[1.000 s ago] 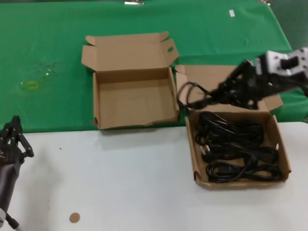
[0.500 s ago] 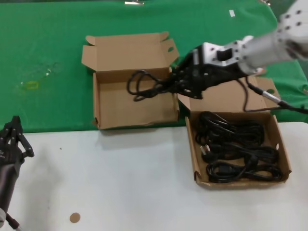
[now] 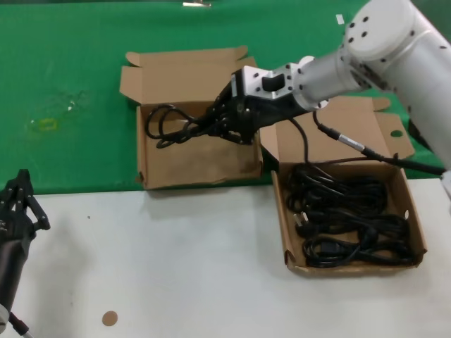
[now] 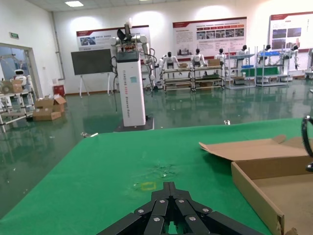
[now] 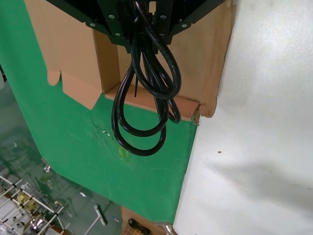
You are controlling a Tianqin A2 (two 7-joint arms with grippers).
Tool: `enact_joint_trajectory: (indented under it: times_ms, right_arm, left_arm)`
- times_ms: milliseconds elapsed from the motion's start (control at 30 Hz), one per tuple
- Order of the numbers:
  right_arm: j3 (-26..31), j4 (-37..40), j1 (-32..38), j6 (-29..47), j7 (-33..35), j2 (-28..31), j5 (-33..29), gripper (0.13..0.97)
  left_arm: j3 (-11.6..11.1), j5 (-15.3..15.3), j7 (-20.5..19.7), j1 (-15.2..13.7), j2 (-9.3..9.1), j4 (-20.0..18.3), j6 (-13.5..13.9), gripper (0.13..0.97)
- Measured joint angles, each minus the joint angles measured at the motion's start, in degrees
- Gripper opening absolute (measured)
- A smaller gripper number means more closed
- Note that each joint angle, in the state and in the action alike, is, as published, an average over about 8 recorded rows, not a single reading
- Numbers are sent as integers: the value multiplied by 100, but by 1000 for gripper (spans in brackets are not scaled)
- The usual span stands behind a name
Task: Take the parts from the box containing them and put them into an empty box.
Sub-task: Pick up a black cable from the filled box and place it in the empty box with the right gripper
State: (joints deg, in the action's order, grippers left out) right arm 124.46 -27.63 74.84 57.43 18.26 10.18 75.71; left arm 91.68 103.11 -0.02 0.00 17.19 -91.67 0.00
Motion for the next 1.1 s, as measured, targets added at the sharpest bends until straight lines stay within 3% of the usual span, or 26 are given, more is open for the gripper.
enact_joint_trajectory:
  times_ms: [533,1100]
  right_arm:
    - [-221,1958,616,-540,1042,-705,120,215]
    - [-403,2421,803,-764,1386,-838,159,301]
  left_arm:
    - [0,0,0,0,0,0,0,144]
    - [0,0,0,0,0,0,0,144]
